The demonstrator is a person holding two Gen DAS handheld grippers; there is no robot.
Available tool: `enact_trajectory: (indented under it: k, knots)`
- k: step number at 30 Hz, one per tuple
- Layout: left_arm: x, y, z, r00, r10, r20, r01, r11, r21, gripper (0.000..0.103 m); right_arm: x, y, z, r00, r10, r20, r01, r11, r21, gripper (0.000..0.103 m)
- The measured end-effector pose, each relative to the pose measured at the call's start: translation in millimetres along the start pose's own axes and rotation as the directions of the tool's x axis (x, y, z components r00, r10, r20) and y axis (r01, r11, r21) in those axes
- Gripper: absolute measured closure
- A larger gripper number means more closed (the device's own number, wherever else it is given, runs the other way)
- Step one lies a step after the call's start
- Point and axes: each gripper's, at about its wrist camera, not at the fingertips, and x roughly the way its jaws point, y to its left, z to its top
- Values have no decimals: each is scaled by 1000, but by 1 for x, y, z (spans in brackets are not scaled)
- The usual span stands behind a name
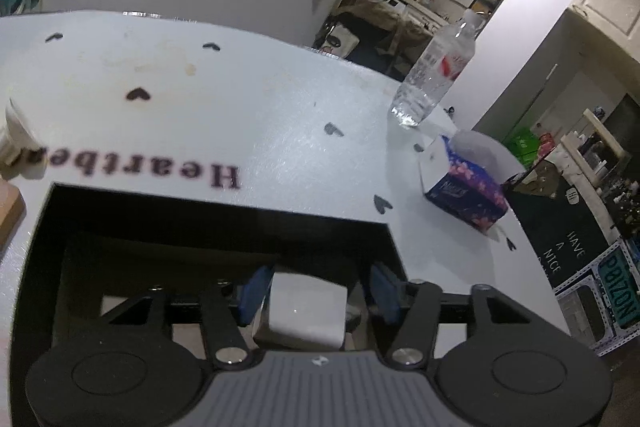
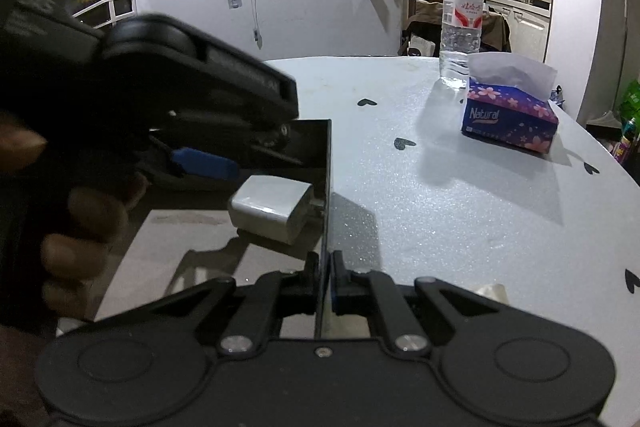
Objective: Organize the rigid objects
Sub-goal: 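Carry the white charger into the black box and open the left tool, then move the left tool back to the black smartwatch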
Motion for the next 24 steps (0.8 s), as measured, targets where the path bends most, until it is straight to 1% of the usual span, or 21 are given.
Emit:
enact_trajectory:
  k: [2, 6, 17, 19, 21, 24]
  knots:
    - [-8, -2, 0, 1000, -2, 16, 1, 1000, 21, 40, 0, 0, 0, 1000, -1, -1, 1, 1000, 1, 97]
    - [-21, -4, -1, 1000, -2, 22, 1, 999, 47, 39, 1, -1, 0, 1000, 2, -2, -2, 1000, 5, 97]
    - [-58, -6, -17, 997, 48, 60, -56, 989, 135, 33, 2, -2, 0, 1000, 3, -3, -3, 1000, 11, 97]
    - [-66, -6, -19, 995, 60, 74, -70, 987, 147, 29, 1, -2, 0, 1000, 3, -2, -3, 1000, 12, 97]
    - [-73, -5, -22, 993, 67, 94, -82, 984, 158, 21, 1, -2, 0, 1000, 4, -2, -4, 1000, 12, 97]
    - [-84, -5, -25, 989, 79, 122, -100, 979, 176, 15, 1, -2, 0, 1000, 4, -2, -4, 1000, 12, 97]
